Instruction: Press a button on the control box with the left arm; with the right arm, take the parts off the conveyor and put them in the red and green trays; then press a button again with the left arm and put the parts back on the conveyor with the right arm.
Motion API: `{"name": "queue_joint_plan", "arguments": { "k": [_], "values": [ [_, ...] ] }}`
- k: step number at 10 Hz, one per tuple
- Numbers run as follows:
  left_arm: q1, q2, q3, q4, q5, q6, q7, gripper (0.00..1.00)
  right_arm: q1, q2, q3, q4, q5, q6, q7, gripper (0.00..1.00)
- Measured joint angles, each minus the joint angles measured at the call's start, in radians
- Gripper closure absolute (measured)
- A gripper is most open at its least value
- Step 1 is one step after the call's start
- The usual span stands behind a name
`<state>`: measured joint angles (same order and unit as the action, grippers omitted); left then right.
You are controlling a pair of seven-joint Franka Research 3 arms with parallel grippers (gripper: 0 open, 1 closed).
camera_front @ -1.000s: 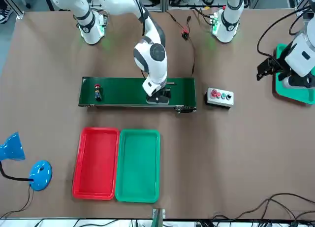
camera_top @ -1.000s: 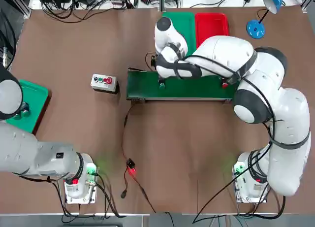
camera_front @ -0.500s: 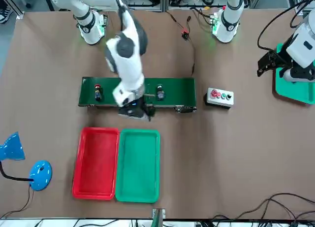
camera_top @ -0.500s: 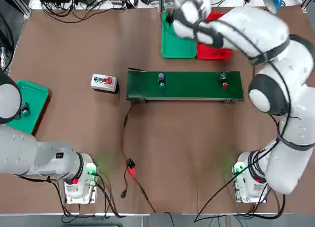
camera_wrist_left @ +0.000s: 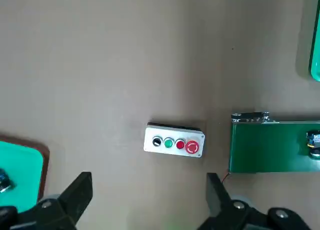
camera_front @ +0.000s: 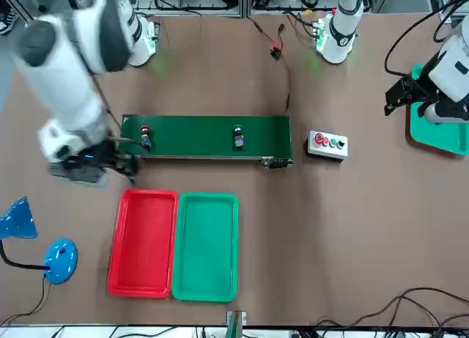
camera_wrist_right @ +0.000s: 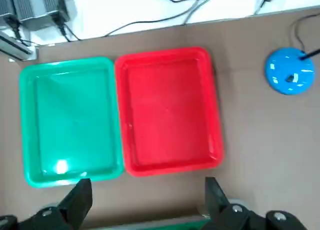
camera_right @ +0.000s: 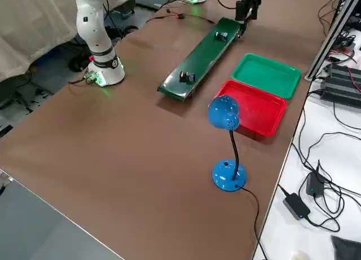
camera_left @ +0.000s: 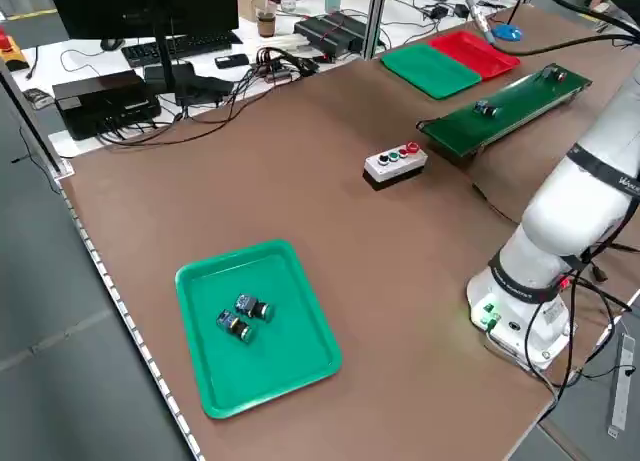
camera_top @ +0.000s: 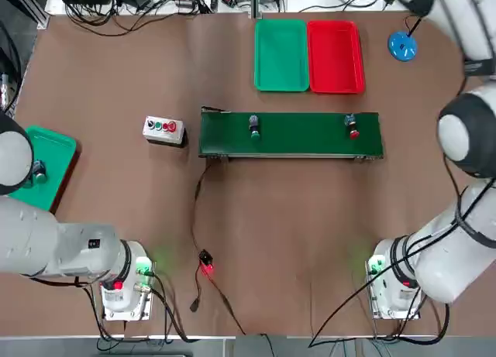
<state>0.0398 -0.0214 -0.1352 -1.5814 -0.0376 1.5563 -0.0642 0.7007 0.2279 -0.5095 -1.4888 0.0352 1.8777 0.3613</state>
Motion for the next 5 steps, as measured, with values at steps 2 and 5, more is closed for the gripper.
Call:
{"name": "queue_joint_plan", "arguments": {
  "k": [2, 5],
  "values": [
    [-0.006, 0.004, 0.0, -0.001, 0.0, 0.0, 0.002, 0.0, -0.079, -0.071, -0.001, 0.0, 0.001, -0.078, -0.089, 0.0],
    [-0.063, 0.006, 0.076, -0.001, 0.0, 0.001, 0.002, 0.0, -0.292, -0.118, 0.155, -0.001, 0.003, -0.139, -0.145, 0.0]
  ]
}}
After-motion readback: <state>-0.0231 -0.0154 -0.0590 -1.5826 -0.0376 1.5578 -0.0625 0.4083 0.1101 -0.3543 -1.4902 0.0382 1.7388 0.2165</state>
